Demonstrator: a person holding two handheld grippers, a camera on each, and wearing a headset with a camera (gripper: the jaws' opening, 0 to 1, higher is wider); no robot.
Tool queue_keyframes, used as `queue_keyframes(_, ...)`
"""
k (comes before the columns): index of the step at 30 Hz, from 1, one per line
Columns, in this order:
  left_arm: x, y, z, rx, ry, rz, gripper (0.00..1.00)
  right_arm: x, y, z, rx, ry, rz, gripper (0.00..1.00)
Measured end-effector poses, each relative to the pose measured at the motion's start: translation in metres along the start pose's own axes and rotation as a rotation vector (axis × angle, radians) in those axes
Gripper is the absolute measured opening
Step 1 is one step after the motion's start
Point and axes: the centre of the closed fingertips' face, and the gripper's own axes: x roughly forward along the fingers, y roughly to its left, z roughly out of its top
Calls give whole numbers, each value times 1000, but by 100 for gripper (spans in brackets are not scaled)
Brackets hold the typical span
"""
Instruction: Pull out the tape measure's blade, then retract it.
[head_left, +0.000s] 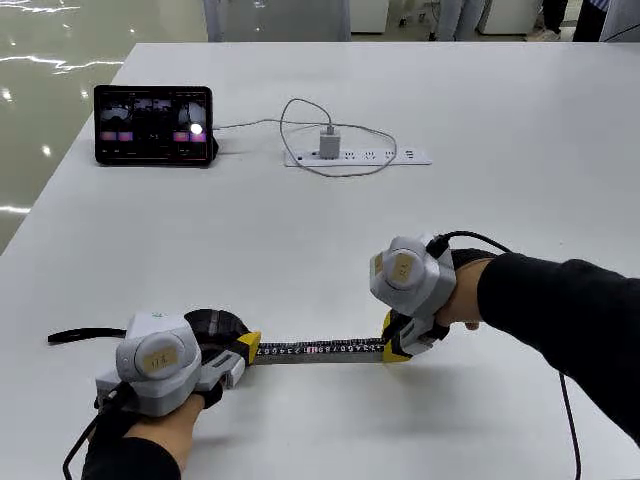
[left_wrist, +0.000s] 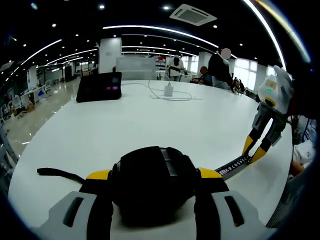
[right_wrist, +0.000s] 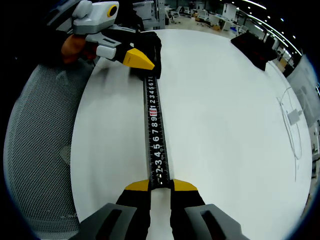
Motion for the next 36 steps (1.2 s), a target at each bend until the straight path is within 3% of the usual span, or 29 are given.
queue_keyframes(8, 0, 1, 1, 2, -3, -2, 61, 1, 0, 4, -64, -15, 12, 11)
queue_keyframes(13, 1, 1, 1, -7, -2, -4, 61, 2, -1, 6, -40, -48, 7, 11)
queue_keyframes(15, 0, 1, 1, -8, -2, -4, 61, 2, -1, 7, -27, -49, 8, 10)
queue_keyframes(23, 0, 1, 1, -10, -5, -8, 61, 4, -1, 8, -88, -36, 9, 11)
queue_keyframes(36, 0, 0, 0, -14, -5, -11, 61, 5, -2, 11, -10, -36, -1, 11)
